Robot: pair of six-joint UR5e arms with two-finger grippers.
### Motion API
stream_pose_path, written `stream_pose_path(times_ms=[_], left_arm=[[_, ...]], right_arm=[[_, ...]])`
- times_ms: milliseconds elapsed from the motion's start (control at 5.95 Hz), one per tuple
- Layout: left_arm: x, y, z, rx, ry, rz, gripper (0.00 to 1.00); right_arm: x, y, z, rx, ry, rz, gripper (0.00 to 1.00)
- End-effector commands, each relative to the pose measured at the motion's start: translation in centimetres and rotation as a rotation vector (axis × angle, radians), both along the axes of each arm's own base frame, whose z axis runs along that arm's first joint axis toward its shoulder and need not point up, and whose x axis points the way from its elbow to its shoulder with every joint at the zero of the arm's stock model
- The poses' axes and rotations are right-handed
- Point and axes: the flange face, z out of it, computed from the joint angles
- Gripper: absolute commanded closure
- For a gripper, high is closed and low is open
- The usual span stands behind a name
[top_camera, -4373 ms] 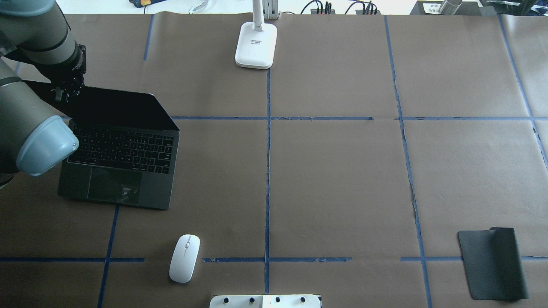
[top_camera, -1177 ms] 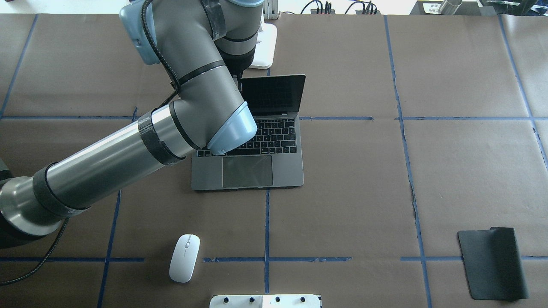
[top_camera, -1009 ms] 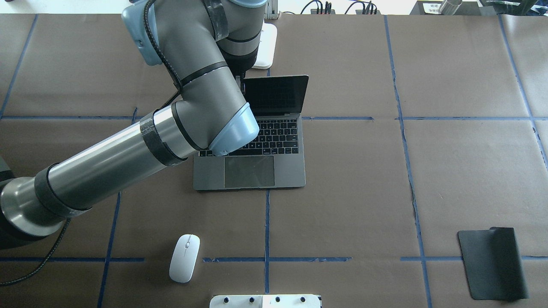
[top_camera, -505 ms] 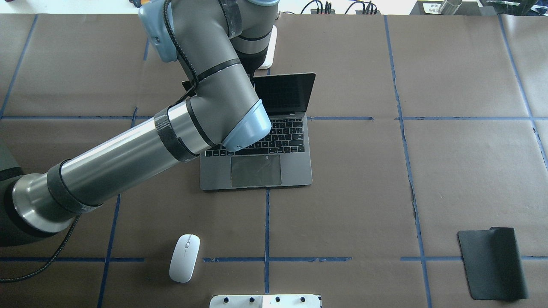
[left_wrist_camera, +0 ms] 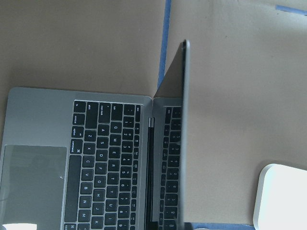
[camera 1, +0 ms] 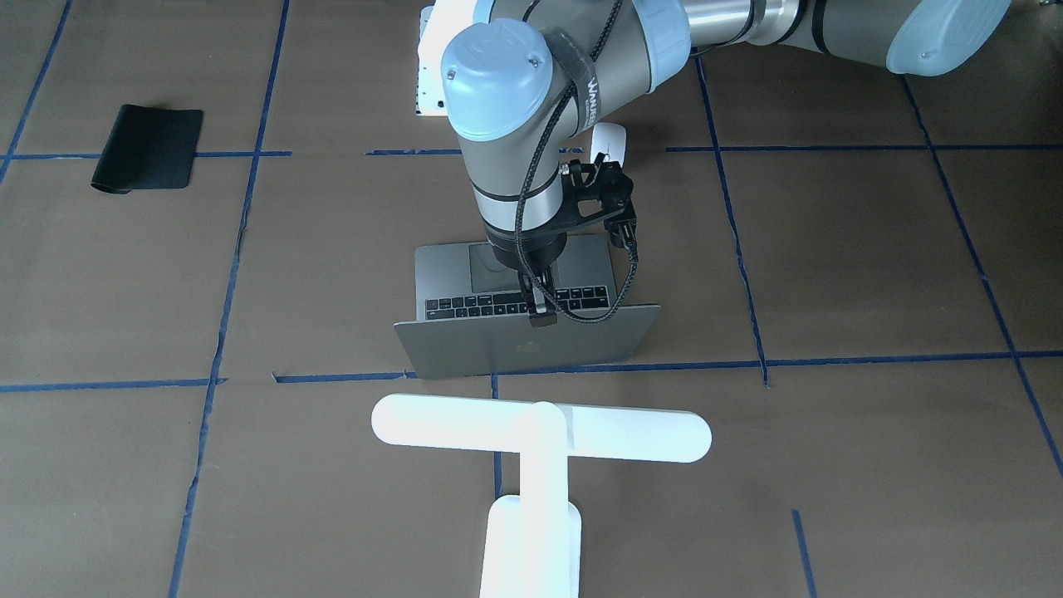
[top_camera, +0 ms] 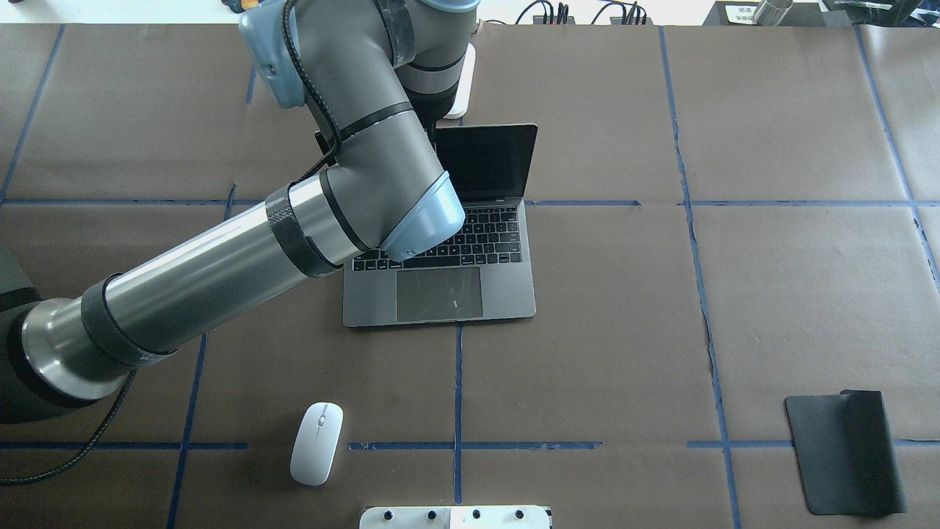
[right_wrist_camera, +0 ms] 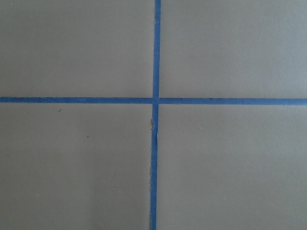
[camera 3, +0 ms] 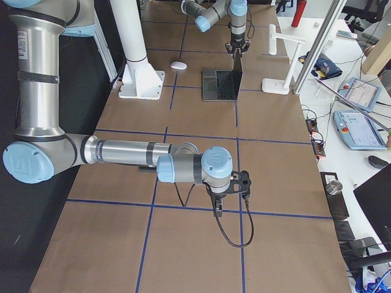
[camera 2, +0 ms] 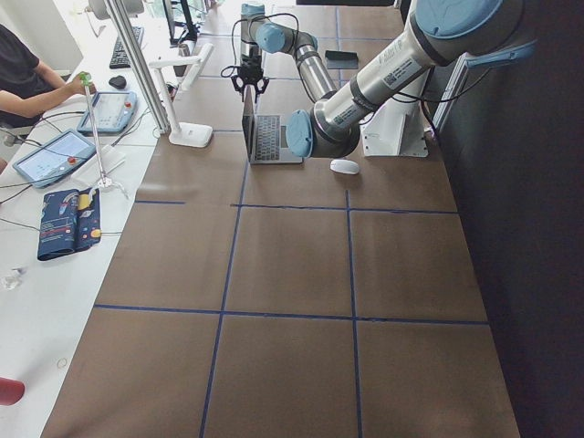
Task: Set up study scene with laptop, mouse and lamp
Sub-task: 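Push the laptop with the left gripper toward the table center, then lift the left gripper off the laptop and draw it back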
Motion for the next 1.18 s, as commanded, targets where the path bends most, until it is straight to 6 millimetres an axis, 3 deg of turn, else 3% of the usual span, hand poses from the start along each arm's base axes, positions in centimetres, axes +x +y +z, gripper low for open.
stream_pose_path(times_ms=[0,505,673,841,1009], left_arm=[[-1.3,0.9,0.1,0.052,-0.004,0.055,0.00],[-10.3,8.1,3.7,0.263,-0.002,0.268,0.00],[-13.4,11.1,6.2,0.374,0.009,0.410,0.00],[-16.3,13.6,8.4,0.454,-0.001,0.488,0.00],[-18.2,15.3,10.2,0.520,-0.019,0.567,0.00]], right_arm=[[0.0,0.0,-0.1,-0.003,0.006,0.006,0.00],[0.0,-0.4,-1.4,0.007,0.007,0.019,0.00],[-0.7,-0.8,-4.3,0.063,0.012,0.003,0.00],[-1.1,-0.6,-4.8,0.059,-0.040,-0.002,0.00],[-2.7,0.8,-6.5,0.085,-0.089,-0.032,0.00]])
